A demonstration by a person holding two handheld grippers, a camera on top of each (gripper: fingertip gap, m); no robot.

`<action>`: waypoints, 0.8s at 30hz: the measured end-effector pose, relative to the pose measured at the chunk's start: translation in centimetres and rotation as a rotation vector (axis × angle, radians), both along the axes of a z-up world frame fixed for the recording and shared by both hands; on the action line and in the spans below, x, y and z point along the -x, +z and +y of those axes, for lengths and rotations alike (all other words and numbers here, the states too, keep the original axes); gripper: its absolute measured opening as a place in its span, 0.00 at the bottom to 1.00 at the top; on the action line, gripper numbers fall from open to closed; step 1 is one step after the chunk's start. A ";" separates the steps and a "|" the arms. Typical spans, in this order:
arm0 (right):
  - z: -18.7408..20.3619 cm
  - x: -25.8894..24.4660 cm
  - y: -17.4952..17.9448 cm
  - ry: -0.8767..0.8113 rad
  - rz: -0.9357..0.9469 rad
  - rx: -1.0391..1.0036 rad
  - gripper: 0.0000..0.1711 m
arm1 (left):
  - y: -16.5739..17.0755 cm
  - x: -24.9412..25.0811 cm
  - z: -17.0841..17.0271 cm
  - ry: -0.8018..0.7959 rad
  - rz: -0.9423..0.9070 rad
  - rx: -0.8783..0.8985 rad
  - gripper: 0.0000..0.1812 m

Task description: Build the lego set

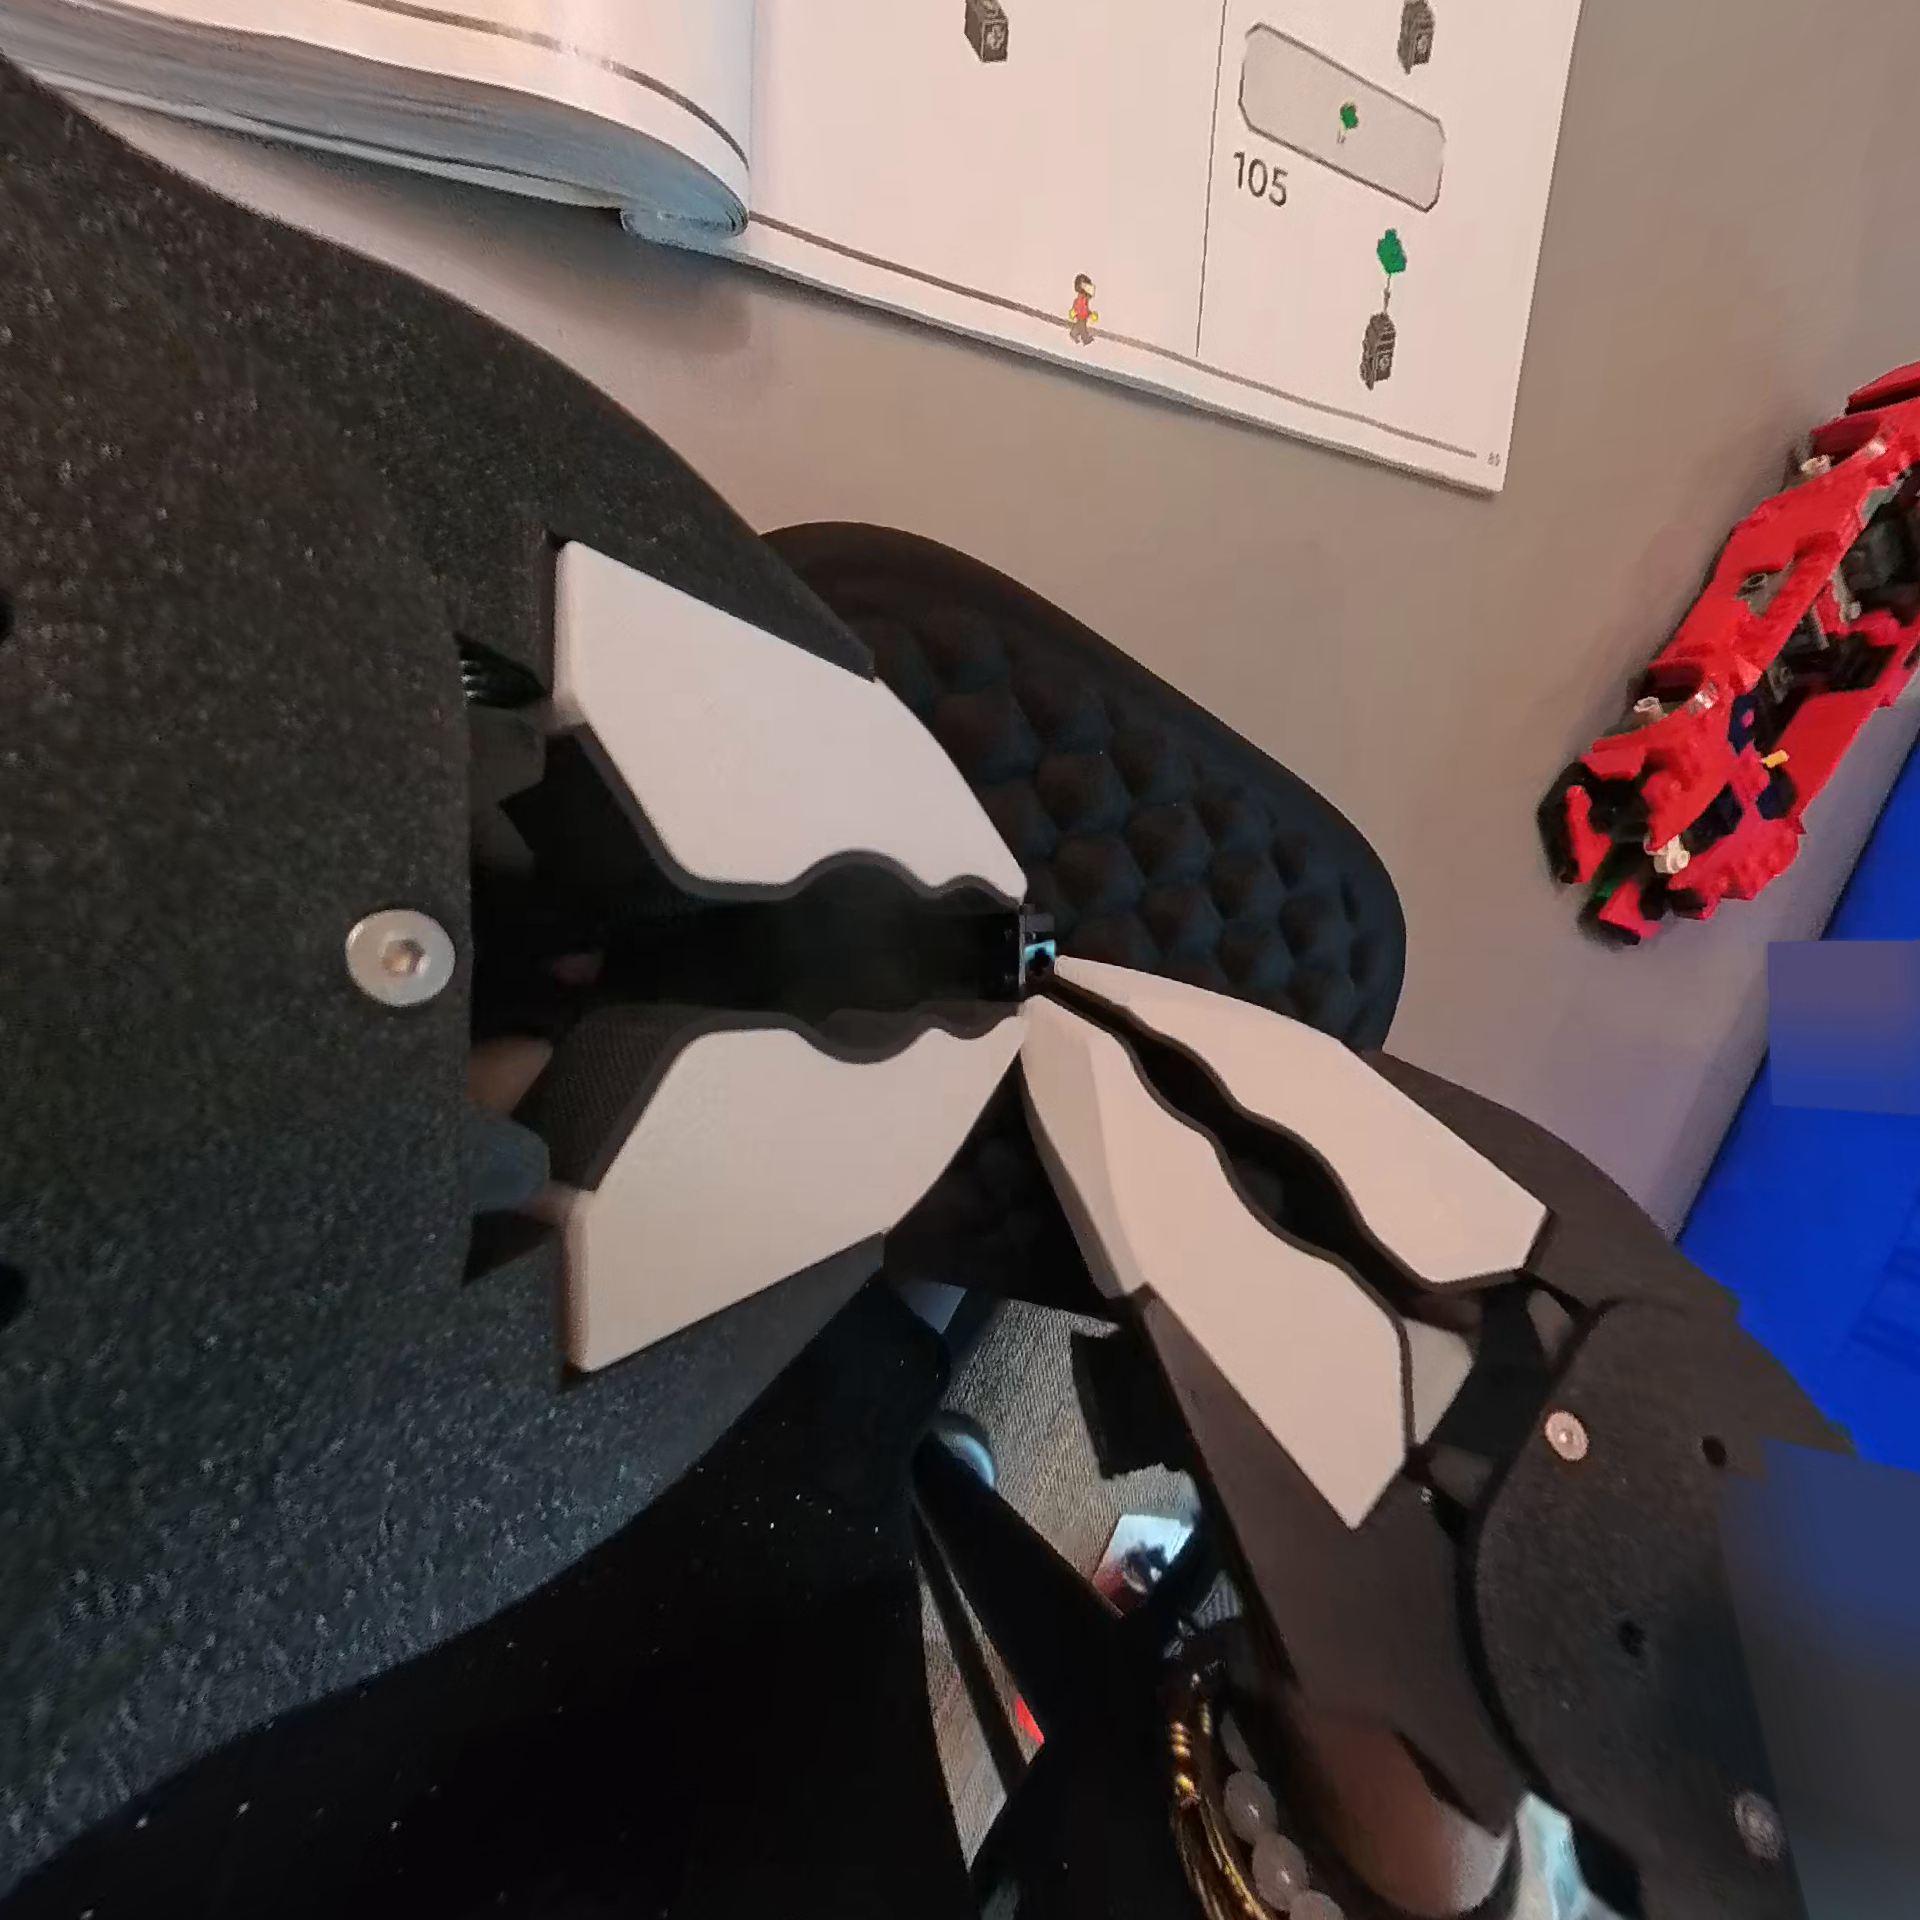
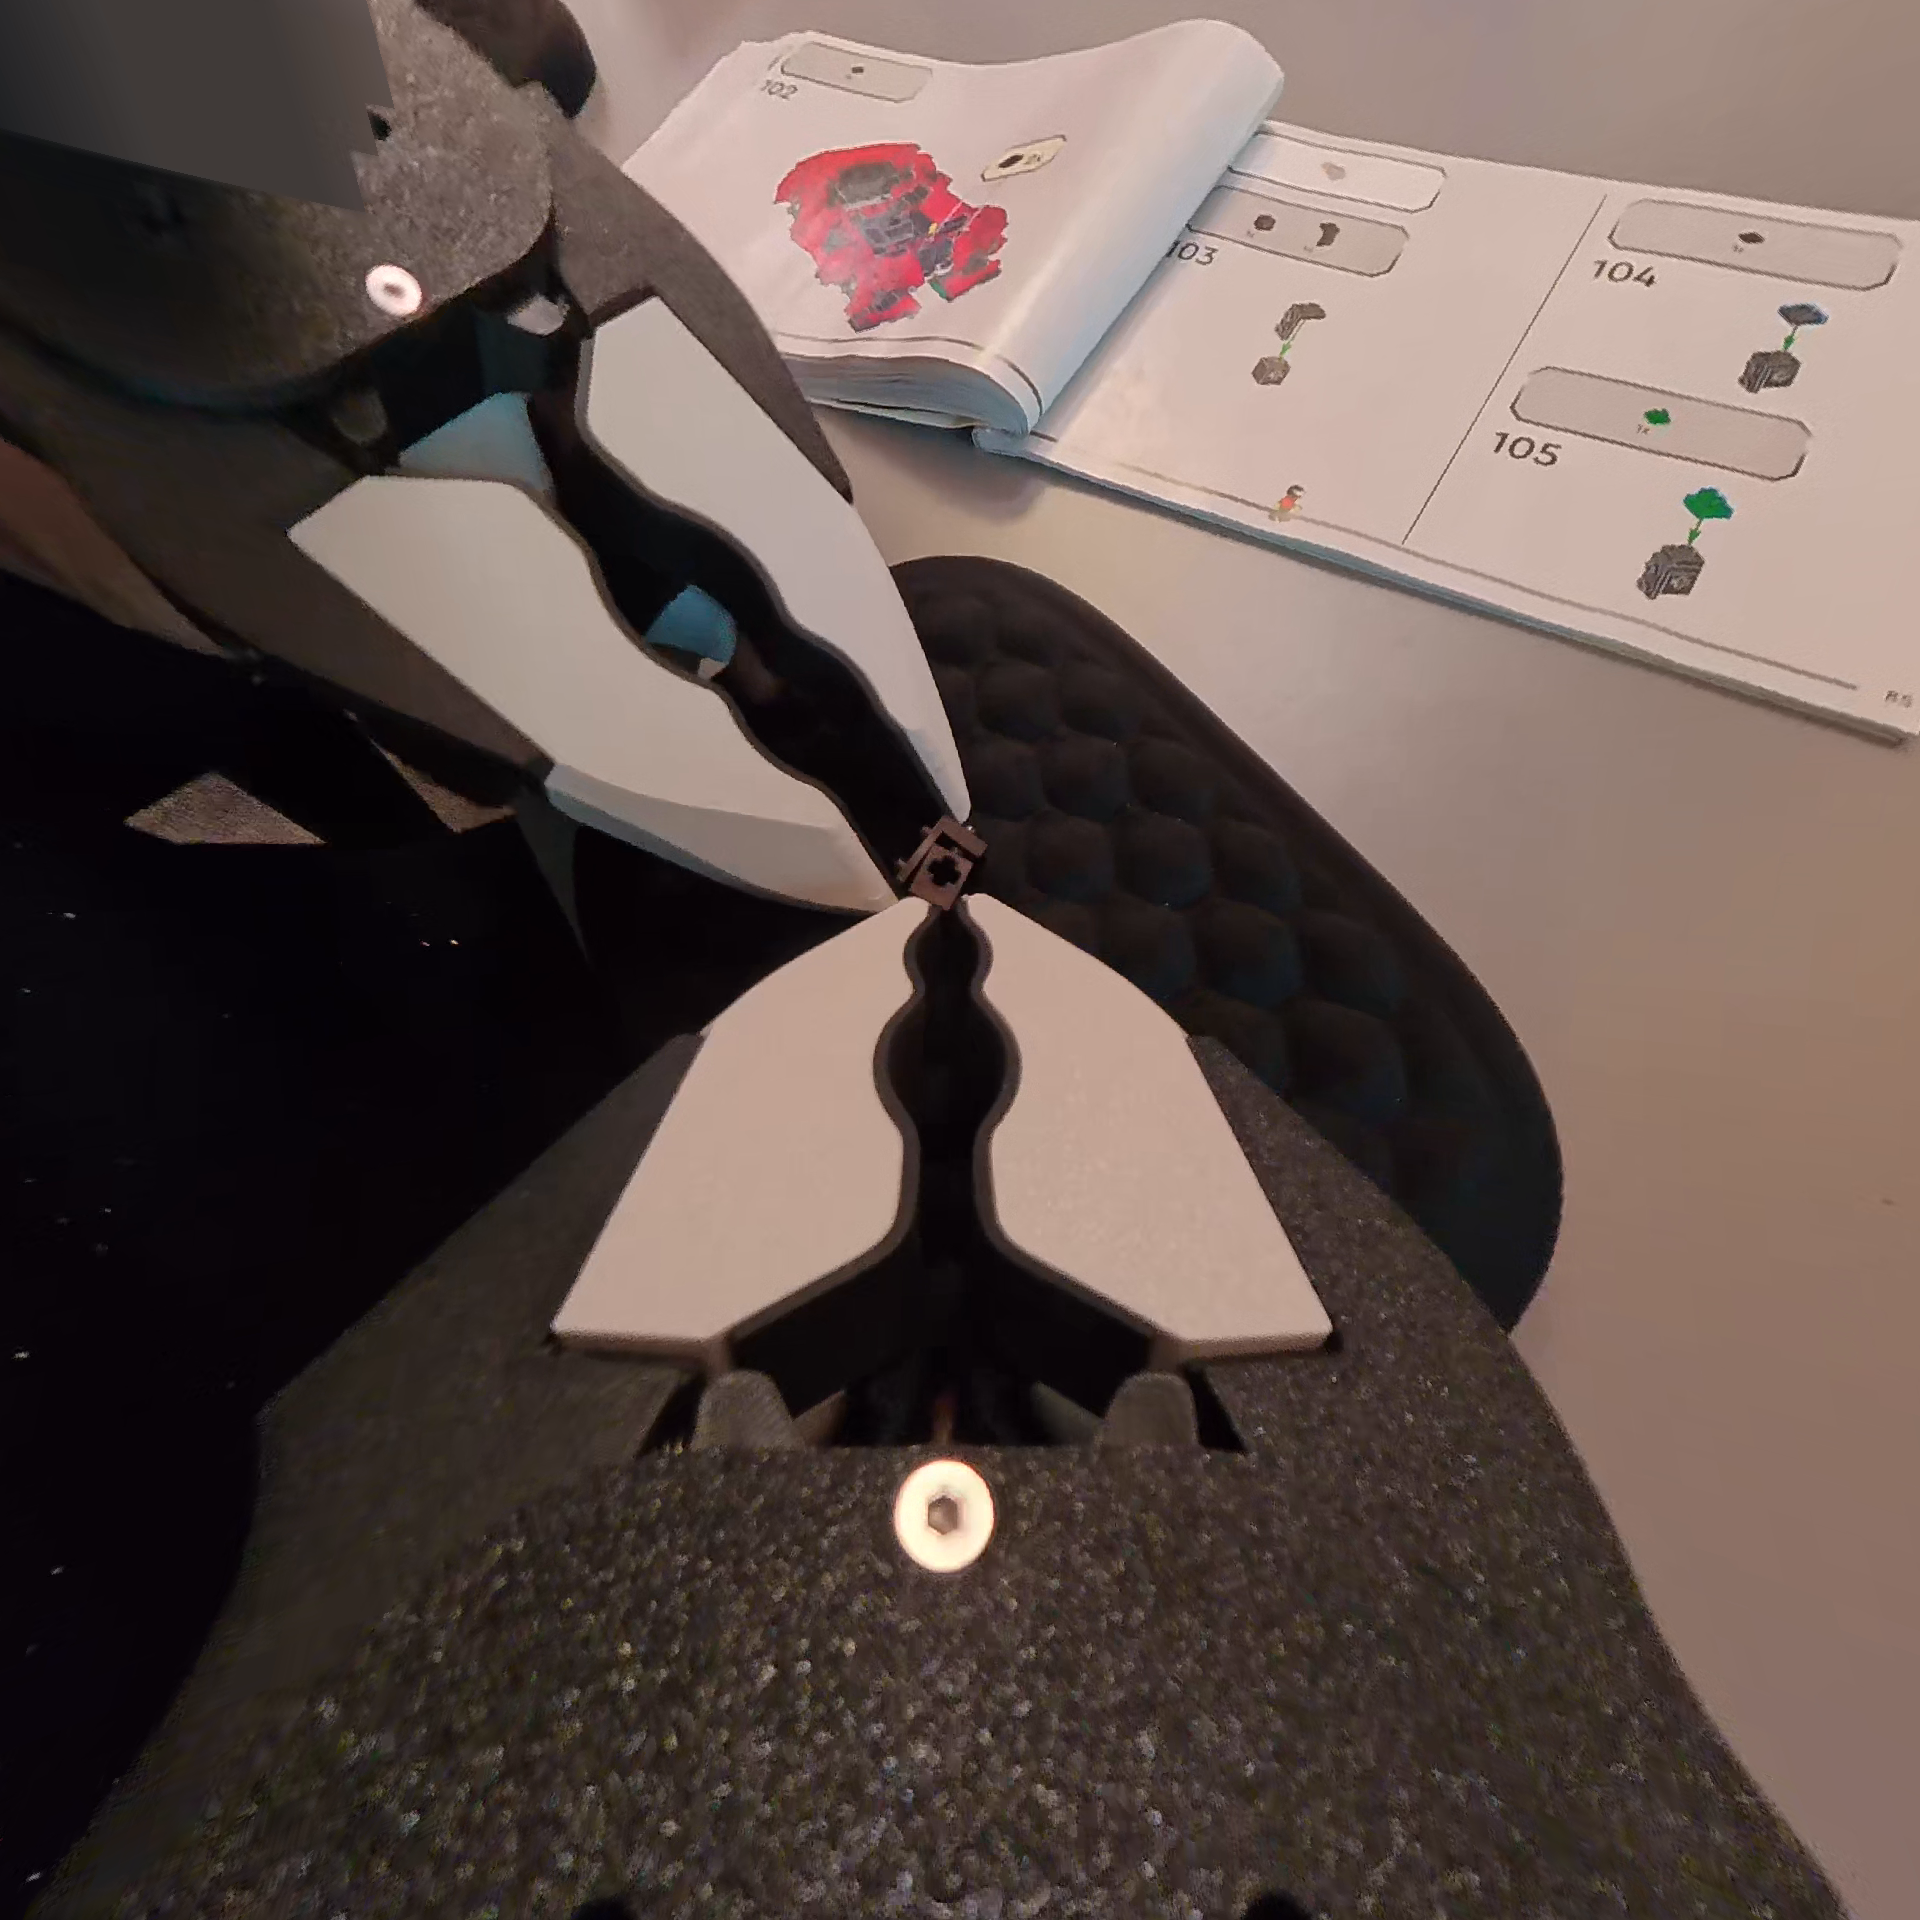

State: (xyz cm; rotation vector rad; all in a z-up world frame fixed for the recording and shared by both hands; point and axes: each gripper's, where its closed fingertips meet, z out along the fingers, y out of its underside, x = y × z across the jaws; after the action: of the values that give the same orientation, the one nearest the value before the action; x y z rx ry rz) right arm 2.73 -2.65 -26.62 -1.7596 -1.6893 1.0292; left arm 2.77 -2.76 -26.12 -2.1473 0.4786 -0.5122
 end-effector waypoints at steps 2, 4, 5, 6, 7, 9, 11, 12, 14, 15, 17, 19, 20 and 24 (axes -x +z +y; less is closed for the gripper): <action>0.0 0.0 0.1 -0.004 0.011 0.074 0.01 | 0.0 -0.1 0.0 -0.002 0.029 -0.022 0.09; -0.1 -0.1 0.2 0.006 0.010 0.117 0.01 | 0.1 -0.1 0.0 -0.009 0.059 -0.044 0.09; -0.1 -0.1 0.2 0.014 0.009 0.110 0.01 | 0.1 -0.1 -0.1 -0.016 0.070 -0.051 0.09; -0.1 -0.1 0.2 0.015 0.008 0.102 0.01 | 0.1 -0.1 -0.1 -0.019 0.077 -0.055 0.09; -0.1 -0.1 0.1 0.015 0.007 0.094 0.01 | 0.0 -0.1 -0.1 -0.020 0.081 -0.055 0.09; -0.1 -0.1 0.0 0.006 -0.001 0.090 0.01 | 0.0 0.0 0.0 -0.010 0.087 -0.050 0.08; 0.0 0.0 -0.2 -0.004 -0.014 0.059 0.01 | -0.1 0.0 0.1 -0.002 0.090 -0.042 0.08; 0.1 0.0 -0.2 -0.009 -0.014 0.044 0.01 | -0.2 0.0 0.1 0.002 0.089 -0.038 0.08; 0.1 0.0 -0.2 -0.024 -0.007 0.039 0.01 | -0.2 0.1 0.1 0.013 0.081 -0.029 0.08; 0.2 0.0 -0.2 -0.030 -0.007 0.039 0.00 | -0.2 0.1 0.2 0.015 0.088 -0.030 0.08; 0.2 0.1 -0.2 -0.044 -0.012 0.039 0.00 | -0.3 0.1 0.1 0.018 0.123 -0.038 0.09; 0.2 0.1 -0.2 -0.061 -0.016 0.046 0.00 | -0.3 0.0 0.1 0.019 0.177 -0.054 0.08; 0.2 0.1 -0.2 -0.064 -0.015 0.054 0.00 | -0.3 0.1 0.2 0.020 0.197 -0.065 0.08; 0.1 0.1 -0.2 -0.034 -0.016 0.093 0.00 | -0.3 0.1 0.2 0.006 0.213 -0.089 0.08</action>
State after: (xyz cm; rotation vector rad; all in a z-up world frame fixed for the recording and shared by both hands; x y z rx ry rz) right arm 2.64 -2.57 -26.80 -1.8528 -1.6389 1.0971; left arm 2.71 -2.58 -26.44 -2.1260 0.6007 -0.2547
